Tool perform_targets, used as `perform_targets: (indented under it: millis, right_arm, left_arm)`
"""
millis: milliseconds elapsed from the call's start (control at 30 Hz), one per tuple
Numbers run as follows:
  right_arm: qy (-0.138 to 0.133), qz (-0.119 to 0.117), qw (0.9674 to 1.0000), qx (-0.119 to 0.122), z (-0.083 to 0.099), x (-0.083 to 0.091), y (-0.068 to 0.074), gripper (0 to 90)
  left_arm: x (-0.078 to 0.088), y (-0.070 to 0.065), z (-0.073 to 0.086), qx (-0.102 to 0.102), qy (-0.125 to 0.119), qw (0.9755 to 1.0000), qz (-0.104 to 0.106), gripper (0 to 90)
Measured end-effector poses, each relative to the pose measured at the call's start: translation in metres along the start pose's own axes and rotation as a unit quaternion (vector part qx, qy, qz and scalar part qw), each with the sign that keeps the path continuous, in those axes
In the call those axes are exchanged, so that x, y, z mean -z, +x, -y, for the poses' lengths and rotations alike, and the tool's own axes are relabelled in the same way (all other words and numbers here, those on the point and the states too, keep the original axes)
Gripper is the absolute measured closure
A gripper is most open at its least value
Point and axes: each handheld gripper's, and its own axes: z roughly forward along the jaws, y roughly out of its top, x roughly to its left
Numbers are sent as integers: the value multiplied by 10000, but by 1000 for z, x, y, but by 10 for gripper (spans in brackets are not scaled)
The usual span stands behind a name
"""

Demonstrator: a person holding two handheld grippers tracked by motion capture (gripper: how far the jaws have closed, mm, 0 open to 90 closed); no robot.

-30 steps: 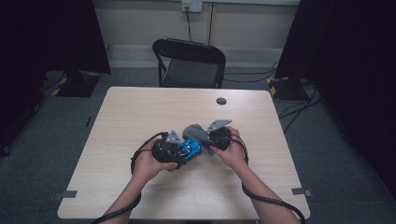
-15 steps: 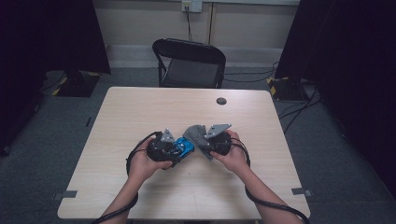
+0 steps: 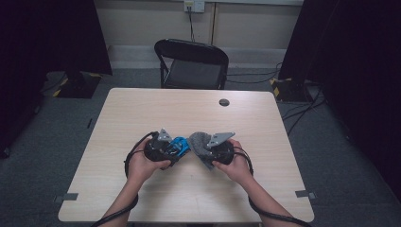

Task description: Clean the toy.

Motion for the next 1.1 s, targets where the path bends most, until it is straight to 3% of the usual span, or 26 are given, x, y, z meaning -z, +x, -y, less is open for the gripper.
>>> perform_targets:
  millis: [367, 633, 867, 967, 1100]
  right_arm:
    - [3, -222, 9997, -118, 7, 4, 5, 715]
    - [-247, -191, 9988, -374, 11, 23, -7, 716]
    - [-353, 467, 9964, -617, 0, 35, -32, 716]
    - [-328, 599, 9953, -684, -8, 32, -45, 716]
    - [-218, 581, 9960, -643, -16, 20, -53, 716]
  left_arm:
    - [3, 11, 5, 188, -62, 9998, -74, 284]
    - [7, 11, 4, 208, -142, 9997, -82, 284]
    - [5, 0, -2, -3, -152, 9999, 82, 284]
    - [3, -7, -8, -123, -191, 9996, 191, 284]
    - [3, -16, -14, -276, -254, 9988, 321, 284]
